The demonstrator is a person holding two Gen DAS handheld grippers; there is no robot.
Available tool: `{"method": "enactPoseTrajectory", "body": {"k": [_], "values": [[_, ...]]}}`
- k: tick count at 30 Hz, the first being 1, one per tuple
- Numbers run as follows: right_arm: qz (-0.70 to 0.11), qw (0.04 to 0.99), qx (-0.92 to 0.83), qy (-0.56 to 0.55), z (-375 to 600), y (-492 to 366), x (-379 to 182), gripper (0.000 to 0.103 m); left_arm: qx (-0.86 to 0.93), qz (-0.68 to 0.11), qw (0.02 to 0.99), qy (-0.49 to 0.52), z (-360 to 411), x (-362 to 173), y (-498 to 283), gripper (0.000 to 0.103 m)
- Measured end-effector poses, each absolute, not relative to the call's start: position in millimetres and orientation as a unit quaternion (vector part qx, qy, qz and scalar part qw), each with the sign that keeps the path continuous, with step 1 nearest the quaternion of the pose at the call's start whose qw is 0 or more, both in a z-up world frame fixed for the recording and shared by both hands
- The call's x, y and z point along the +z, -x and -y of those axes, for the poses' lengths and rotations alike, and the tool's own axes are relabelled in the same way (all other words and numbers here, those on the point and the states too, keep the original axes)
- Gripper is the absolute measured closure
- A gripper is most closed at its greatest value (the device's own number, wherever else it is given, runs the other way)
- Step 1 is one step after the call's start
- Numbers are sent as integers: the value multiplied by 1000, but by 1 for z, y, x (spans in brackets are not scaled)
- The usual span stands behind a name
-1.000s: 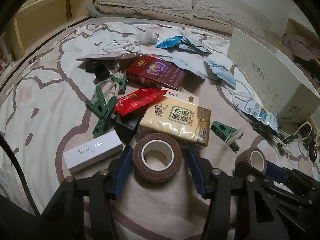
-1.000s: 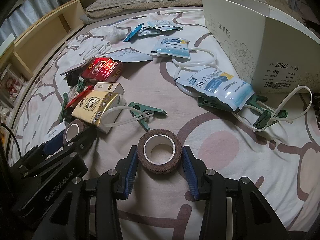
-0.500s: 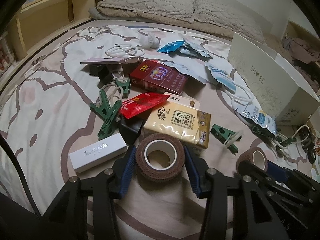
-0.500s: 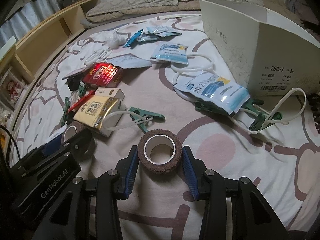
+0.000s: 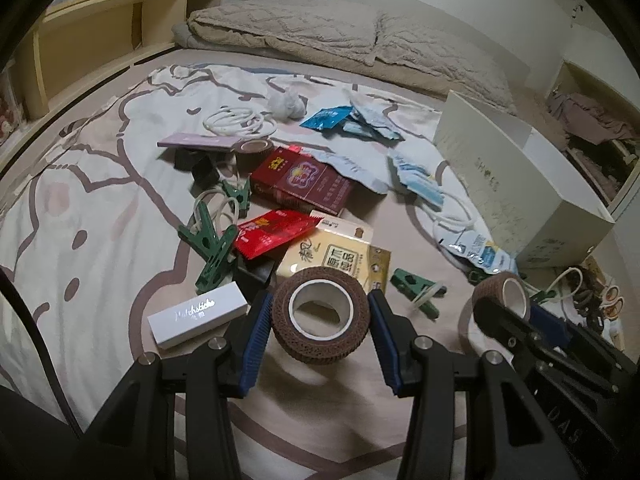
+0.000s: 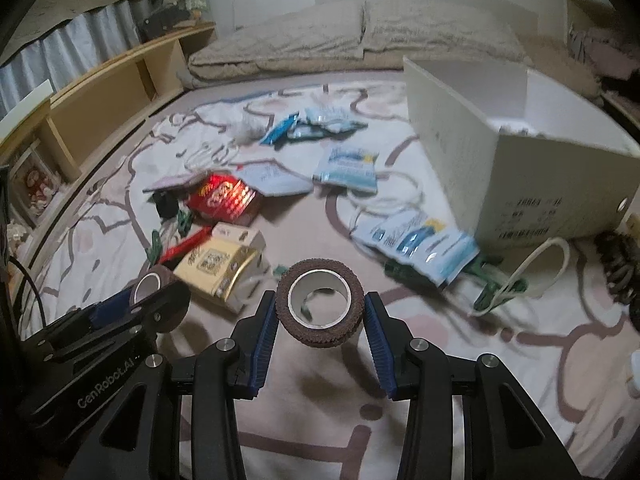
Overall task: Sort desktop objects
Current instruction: 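Lift the brown tape roll with the right gripper and carry it into the white box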
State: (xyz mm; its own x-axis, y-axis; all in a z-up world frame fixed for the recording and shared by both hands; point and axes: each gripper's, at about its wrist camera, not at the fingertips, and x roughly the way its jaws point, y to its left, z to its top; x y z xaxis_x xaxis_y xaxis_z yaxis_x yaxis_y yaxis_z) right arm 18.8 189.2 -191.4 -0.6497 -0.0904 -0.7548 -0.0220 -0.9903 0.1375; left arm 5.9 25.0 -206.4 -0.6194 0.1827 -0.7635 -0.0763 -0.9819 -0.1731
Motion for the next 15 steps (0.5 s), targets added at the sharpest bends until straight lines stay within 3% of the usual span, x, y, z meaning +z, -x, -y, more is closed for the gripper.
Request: {"method": "enactPoseTrajectory", "body": {"k": [15], "values": [[46, -12, -937, -345, -199, -28, -143, 59, 913, 28, 108, 392, -30, -164, -13, 55]]}}
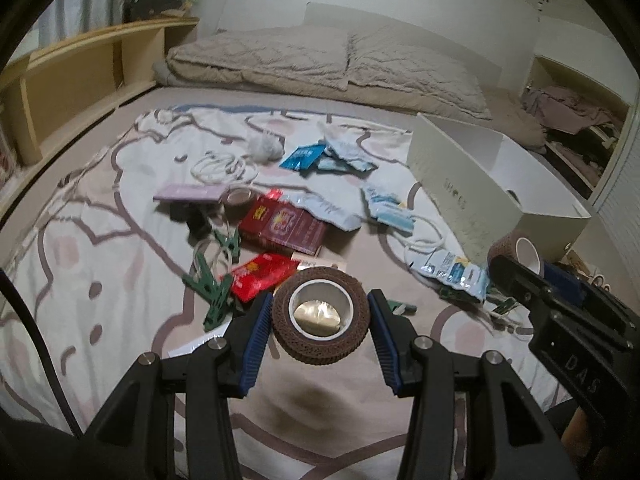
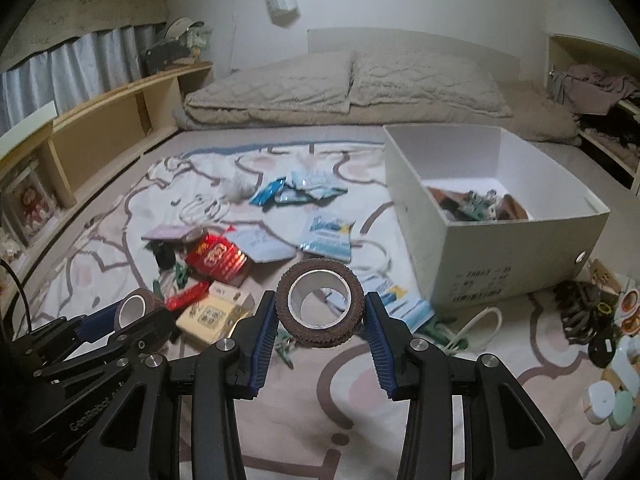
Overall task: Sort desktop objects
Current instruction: 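Lift the brown tape roll with the right gripper and carry it into the white box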
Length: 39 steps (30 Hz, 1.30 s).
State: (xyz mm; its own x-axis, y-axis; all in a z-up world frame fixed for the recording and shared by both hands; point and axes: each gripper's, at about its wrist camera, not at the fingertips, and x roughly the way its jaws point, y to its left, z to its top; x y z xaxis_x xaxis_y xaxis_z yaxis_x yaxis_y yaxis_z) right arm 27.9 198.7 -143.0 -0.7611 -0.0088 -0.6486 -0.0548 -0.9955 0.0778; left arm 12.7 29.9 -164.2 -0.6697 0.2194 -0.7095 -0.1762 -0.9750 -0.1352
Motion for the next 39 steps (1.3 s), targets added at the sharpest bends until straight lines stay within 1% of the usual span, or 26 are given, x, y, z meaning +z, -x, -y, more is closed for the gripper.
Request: {"method": "enactPoseTrajectory", "body": {"k": [4, 21, 24, 30, 35, 39], "values": [[-58, 10, 941, 334, -204, -25, -127, 59, 917, 24, 124, 377, -32, -150, -8, 55], [-53, 21, 966, 253, -213, -2, -44, 59, 939, 19, 157, 304, -56, -77, 19, 55], [-70, 16, 967, 244, -219, 6, -27, 59, 943, 19, 161, 291, -61, -66, 28, 55], [-79, 35, 973, 212, -236, 22, 2, 59, 945, 27, 174, 275, -72, -46, 47, 55], [-90, 64, 975, 195, -264, 37, 8, 59, 942, 33, 190, 275, -85, -38, 61, 55], [-95, 93, 970, 203, -295, 48, -3, 59, 941, 28, 198, 272, -102, -37, 72, 55]]}}
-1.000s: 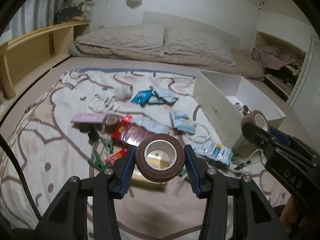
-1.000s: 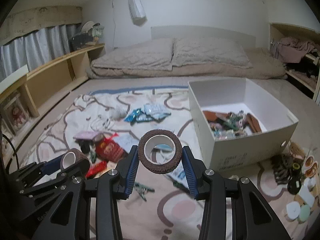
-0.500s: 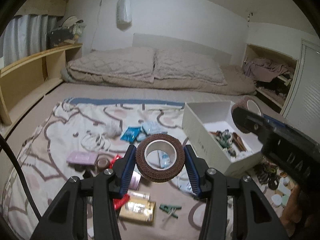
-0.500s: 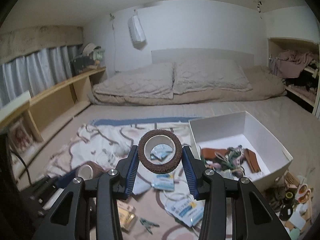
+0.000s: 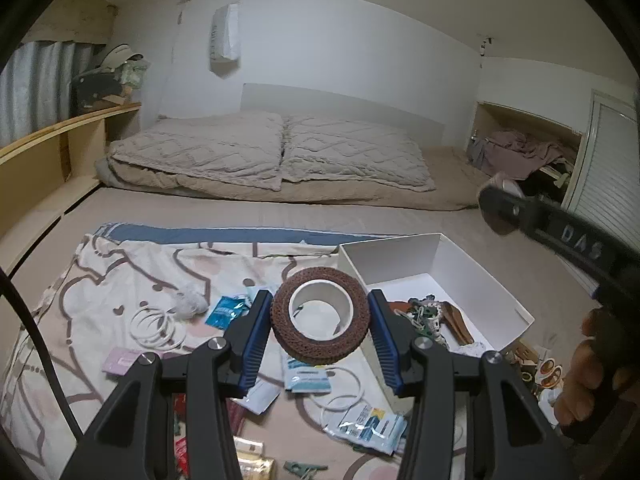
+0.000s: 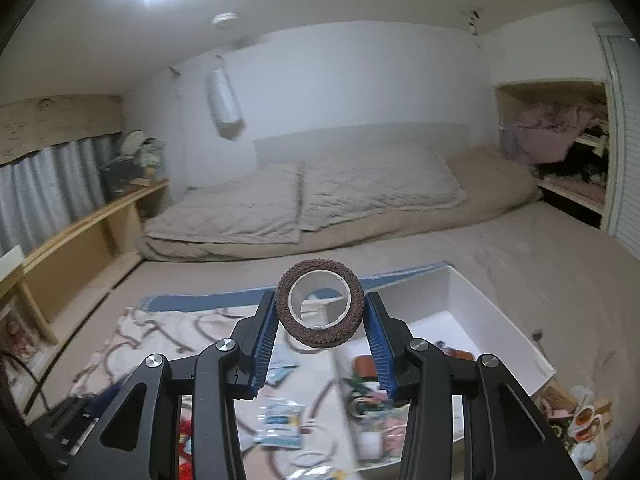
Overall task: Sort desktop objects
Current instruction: 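Lift the brown tape roll with the right gripper and carry it into the white box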
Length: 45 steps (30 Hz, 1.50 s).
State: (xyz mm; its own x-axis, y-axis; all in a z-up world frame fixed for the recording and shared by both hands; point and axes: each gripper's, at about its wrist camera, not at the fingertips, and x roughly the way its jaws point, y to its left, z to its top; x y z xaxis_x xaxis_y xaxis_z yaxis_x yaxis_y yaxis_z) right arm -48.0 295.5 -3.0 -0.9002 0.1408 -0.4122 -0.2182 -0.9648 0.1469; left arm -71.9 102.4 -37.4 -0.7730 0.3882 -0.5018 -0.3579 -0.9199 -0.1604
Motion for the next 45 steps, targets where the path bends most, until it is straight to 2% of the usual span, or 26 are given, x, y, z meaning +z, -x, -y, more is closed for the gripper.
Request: {"method": "enactPoseTrajectory", "body": {"k": [13, 30, 45], "values": [[-146, 170, 937, 266, -375, 68, -58, 59, 925, 25, 235, 299, -163, -57, 102, 55], [-170, 175, 927, 284, -400, 80, -77, 59, 910, -6, 264, 318, -244, -69, 166, 55], [-204, 173, 920, 287, -414, 77, -91, 59, 861, -11, 301, 411, -311, -116, 217, 55]]}}
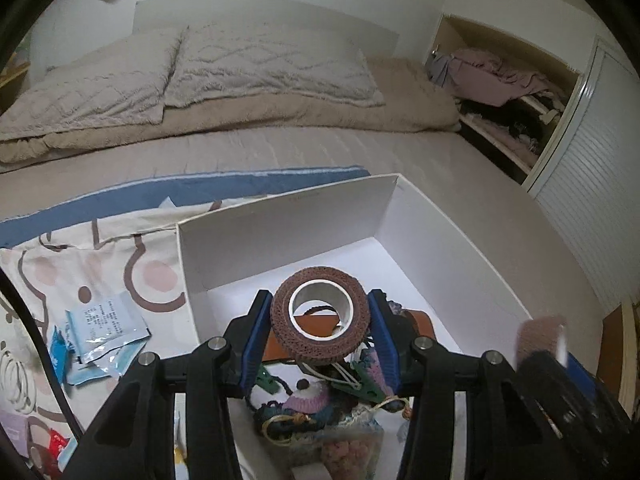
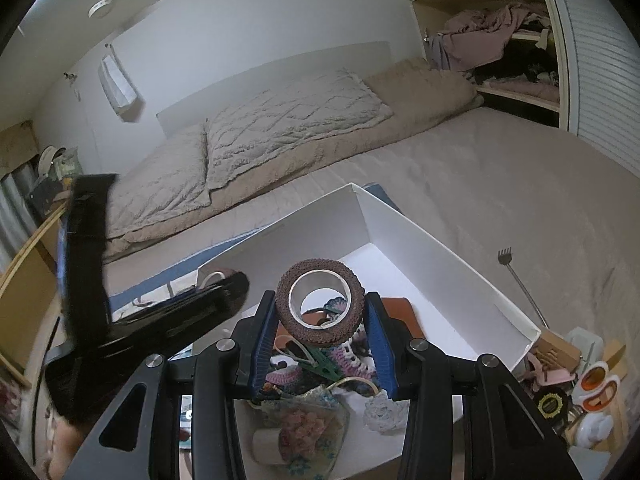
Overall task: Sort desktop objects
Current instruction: 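Lift the brown tape roll with the right gripper and carry it into the white box, then lower the tape roll into the white box and open the right gripper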
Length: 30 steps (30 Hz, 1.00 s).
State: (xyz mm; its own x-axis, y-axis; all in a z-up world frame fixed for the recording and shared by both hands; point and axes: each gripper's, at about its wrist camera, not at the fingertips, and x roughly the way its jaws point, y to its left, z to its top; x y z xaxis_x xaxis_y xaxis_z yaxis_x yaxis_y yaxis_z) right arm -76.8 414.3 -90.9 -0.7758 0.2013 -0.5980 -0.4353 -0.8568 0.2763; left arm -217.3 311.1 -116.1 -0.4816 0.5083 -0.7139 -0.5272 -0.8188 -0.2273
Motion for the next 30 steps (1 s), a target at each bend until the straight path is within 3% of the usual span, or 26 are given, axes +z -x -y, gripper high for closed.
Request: {"method": "enactPoseTrajectory", "body": {"k": [15, 16, 18, 30], "values": [[-220, 167, 916, 291, -420, 77, -98, 59, 855, -53, 267, 441, -340, -141, 249, 54], [-220, 167, 916, 291, -420, 77, -98, 59, 857, -57, 260, 442, -341, -142, 250, 52], [-221, 166, 916, 292, -421, 77, -99, 59, 860, -58, 248, 441, -340, -142, 252, 35], [-234, 155, 915, 290, -425, 81, -105, 59, 872, -56, 243, 422, -324, -142, 242, 34]]}}
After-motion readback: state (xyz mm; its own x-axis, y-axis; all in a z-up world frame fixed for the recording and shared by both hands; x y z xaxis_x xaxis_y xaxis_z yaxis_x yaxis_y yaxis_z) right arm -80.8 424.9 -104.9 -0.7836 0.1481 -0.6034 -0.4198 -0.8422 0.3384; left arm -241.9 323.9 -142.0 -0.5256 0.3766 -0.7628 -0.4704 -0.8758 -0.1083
